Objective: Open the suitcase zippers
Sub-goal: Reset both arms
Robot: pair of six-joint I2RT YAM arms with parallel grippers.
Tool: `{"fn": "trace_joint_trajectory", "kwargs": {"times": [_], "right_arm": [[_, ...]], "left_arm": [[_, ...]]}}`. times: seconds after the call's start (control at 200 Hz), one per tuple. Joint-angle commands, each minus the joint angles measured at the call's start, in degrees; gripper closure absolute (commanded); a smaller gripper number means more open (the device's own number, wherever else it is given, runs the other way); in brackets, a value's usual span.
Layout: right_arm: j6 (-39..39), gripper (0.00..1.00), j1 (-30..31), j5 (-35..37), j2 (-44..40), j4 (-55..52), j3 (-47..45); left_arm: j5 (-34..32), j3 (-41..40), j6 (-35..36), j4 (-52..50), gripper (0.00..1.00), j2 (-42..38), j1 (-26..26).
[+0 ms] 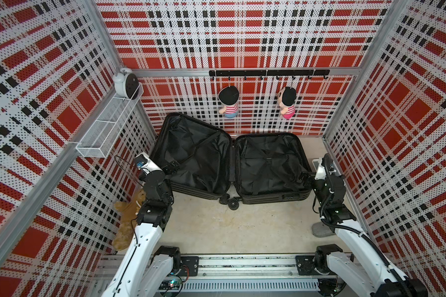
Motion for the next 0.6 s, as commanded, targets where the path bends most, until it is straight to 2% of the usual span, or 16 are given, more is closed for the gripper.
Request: {"fn": "trace_joint_trajectory", "kwargs": {"times": [0.0,0.07,0.205,0.401,0.521,0.596], "right_arm": [[3.49,0.0,-6.36,-4.63,3.37,15.31,-4.55],[4.22,0.0,-8.58,-5.5,6.86,18.7,-5.93],[4.79,0.0,-8.92,-5.12,13.48,28.46,-8.4],[2.17,0.0,-8.85,-2.3,24.61,38.53,-9.42],[1.06,0.0,-8.92,-2.27,29.04,45.72,-11.14],[-0.13,0.0,-8.09,-2.84,32.08,48.22,-11.23]], "left_arm": [[5.78,-6.47,0.59,10.27,0.02,2.54,0.6],[1.12,-8.98,4.8,14.99,0.02,5.53,-1.78],[-6.8,-10.83,10.35,20.48,0.02,10.31,-4.95],[-1.76,-17.79,12.23,35.67,0.02,13.89,0.22],[3.94,-20.18,17.37,47.02,0.02,20.42,-0.15],[3.72,-22.68,18.81,56.65,0.02,25.2,-0.9]]}}
